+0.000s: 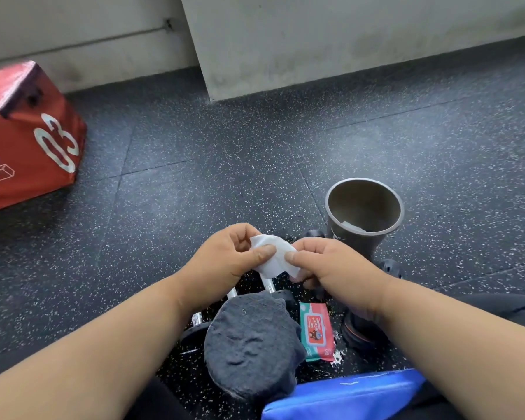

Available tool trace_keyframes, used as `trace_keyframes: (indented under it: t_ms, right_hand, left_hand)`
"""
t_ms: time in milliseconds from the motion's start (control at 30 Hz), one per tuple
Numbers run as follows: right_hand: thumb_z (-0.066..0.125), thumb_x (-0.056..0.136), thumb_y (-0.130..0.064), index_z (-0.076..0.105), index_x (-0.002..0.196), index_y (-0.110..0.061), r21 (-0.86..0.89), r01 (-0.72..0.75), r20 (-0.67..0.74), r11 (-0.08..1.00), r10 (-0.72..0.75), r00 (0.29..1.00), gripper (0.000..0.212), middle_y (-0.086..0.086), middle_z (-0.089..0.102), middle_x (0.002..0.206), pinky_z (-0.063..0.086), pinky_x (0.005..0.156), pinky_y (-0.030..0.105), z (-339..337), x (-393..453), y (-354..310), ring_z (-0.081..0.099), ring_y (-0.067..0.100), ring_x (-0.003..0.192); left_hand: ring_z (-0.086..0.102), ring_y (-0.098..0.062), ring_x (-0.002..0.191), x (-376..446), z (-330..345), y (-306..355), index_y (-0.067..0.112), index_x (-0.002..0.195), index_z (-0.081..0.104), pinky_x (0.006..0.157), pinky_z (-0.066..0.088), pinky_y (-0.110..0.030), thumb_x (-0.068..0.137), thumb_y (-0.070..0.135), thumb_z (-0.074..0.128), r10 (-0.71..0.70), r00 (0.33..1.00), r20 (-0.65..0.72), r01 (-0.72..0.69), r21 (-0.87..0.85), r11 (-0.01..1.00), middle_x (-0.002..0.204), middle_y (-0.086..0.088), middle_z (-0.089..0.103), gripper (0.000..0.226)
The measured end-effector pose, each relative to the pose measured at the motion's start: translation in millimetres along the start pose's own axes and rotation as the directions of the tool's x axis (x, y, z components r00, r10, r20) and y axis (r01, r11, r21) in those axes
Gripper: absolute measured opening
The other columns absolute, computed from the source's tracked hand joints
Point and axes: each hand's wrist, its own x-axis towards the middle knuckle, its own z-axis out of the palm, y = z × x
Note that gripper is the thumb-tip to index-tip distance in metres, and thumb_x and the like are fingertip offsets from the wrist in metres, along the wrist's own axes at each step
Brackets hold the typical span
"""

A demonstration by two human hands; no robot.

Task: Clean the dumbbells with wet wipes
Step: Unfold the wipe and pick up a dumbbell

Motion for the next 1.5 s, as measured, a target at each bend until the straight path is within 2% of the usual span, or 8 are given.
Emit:
trace_keyframes:
  t_ms: [167,300,433,633,833,933,1067,1500]
  right_hand:
    - [0.063,0.105,-0.024,0.076,0.092,-0.005,-0.009,0.014,-0.016,1.000,-0.014,1.000,0.026,0.002,0.065,0.076,0.046,0.047,0.013,2.4,-8.6,-6.4,0.056,0.002,0.057]
    - [0.070,0.089,-0.051,0.072,0.125,-0.045,-0.219,0.152,-0.106,0.964,-0.178,0.978,0.037,0.003,0.080,0.098,0.062,0.081,0.040,1.4,-11.3,-4.0,0.070,0.013,0.077]
    - [0.076,0.094,-0.044,0.080,0.103,-0.041,-0.295,0.298,-0.158,0.908,-0.354,0.922,0.011,-0.004,0.078,0.097,0.059,0.089,0.040,-1.7,-14.0,-5.5,0.072,0.012,0.088]
    - [0.069,0.102,-0.029,0.082,0.090,-0.029,-0.199,0.274,-0.189,0.941,-0.311,0.931,0.017,0.000,0.075,0.070,0.048,0.059,0.022,-4.2,-20.1,-17.2,0.058,0.005,0.059]
    - [0.061,0.100,-0.028,0.062,0.079,-0.015,-0.212,0.303,-0.212,0.929,-0.347,0.914,0.025,-0.008,0.053,0.064,0.041,0.061,0.033,-7.2,-24.0,-24.2,0.046,0.012,0.063]
    - [0.055,0.100,-0.025,0.058,0.080,-0.017,0.072,0.221,-0.193,0.973,-0.204,0.960,0.021,0.003,0.054,0.073,0.044,0.050,0.025,-7.6,-27.3,-29.8,0.050,0.021,0.066]
    - [0.055,0.104,-0.019,0.067,0.092,-0.014,0.330,0.071,-0.081,0.941,-0.047,0.996,0.017,0.009,0.064,0.079,0.054,0.051,0.025,-4.1,-26.0,-27.9,0.061,0.017,0.060]
    - [0.064,0.104,-0.013,0.066,0.094,-0.012,0.336,0.024,-0.070,0.942,0.000,0.998,0.010,0.007,0.070,0.076,0.044,0.045,0.019,6.8,-0.6,-19.7,0.057,0.011,0.052]
  left_hand:
    - [0.053,-0.022,0.072,-3.9,6.0,4.5,0.016,0.089,0.062,0.063,0.044,-0.035,0.095,0.019,0.084,0.071,0.985,-0.154,-0.061,0.068,0.996,0.078,-0.008,0.061,0.022]
    - [0.049,-0.013,0.064,-4.5,10.3,13.1,0.014,0.083,0.064,0.059,0.041,-0.027,0.091,0.021,0.087,0.151,0.977,-0.152,-0.115,0.218,0.969,0.069,0.003,0.057,0.025]
    - [0.055,-0.009,0.064,-7.3,19.4,21.0,0.016,0.083,0.068,0.059,0.046,-0.021,0.088,0.021,0.089,0.168,0.980,-0.107,-0.137,0.244,0.960,0.069,0.007,0.065,0.022]
    - [0.061,-0.012,0.068,-8.0,20.0,32.3,0.007,0.085,0.064,0.061,0.051,-0.025,0.091,0.014,0.085,0.165,0.977,-0.137,-0.139,0.177,0.974,0.075,0.000,0.069,0.023]
    - [0.063,-0.025,0.080,-4.9,20.4,49.7,-0.003,0.102,0.064,0.077,0.050,-0.047,0.095,0.015,0.081,0.121,0.991,-0.055,-0.111,0.147,0.983,0.087,-0.011,0.073,0.026]
    - [0.059,-0.031,0.085,-3.6,19.4,50.6,-0.004,0.108,0.064,0.081,0.043,-0.051,0.097,0.019,0.081,0.071,0.997,-0.008,-0.071,0.051,0.996,0.091,-0.013,0.071,0.031]
    - [0.055,-0.030,0.083,1.6,17.9,40.2,0.020,0.094,0.076,0.073,0.044,-0.039,0.086,0.041,0.083,-0.024,1.000,0.019,0.026,-0.128,0.991,0.091,-0.012,0.067,0.023]
    - [0.070,-0.015,0.084,7.1,-21.2,3.3,0.008,0.118,0.075,0.068,0.058,-0.020,0.081,0.002,0.079,-0.122,0.983,0.138,0.167,-0.393,0.904,0.103,-0.011,0.077,0.037]
